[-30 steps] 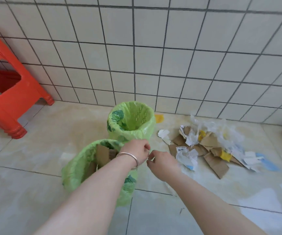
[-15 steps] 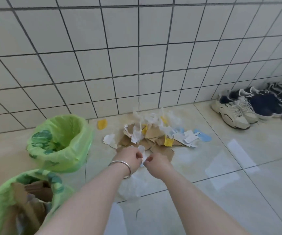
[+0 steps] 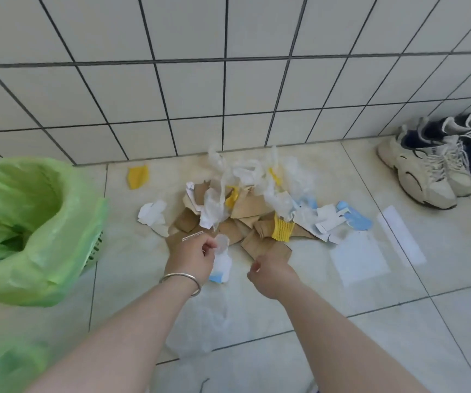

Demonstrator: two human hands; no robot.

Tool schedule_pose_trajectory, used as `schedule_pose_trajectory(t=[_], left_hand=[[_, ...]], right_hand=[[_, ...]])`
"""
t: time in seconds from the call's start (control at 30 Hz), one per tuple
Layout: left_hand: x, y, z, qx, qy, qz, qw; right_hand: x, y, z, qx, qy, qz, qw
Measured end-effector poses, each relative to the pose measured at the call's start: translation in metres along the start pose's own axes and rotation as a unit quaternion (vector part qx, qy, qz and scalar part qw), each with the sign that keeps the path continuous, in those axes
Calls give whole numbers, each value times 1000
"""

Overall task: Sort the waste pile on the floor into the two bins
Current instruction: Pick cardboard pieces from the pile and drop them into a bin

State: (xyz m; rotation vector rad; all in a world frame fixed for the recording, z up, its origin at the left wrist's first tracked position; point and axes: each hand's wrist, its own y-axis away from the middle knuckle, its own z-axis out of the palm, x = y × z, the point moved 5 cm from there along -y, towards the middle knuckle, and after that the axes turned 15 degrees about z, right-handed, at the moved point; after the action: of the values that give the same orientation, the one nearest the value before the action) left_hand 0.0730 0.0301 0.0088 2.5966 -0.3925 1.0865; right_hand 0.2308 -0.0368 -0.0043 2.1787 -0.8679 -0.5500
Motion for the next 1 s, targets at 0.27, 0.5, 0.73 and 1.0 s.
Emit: schedule_pose_trajectory(t=[0.27,0.5,0.73,1.0], left_hand=[[-61,-34,13,69,-56,-93,992],[-86,-55,24,45,-72,-140,986],[-102,-52,45,-36,-138,-124,982],[-79,-34,67,-108,-276,165,941]], right_hand=[[8,-61,-3,107,-52,8,993],[3,-101,-3,180,-27,0,983],[-2,-127,-10,225,53,5,973],[23,-138,-28,270,130,55,953]])
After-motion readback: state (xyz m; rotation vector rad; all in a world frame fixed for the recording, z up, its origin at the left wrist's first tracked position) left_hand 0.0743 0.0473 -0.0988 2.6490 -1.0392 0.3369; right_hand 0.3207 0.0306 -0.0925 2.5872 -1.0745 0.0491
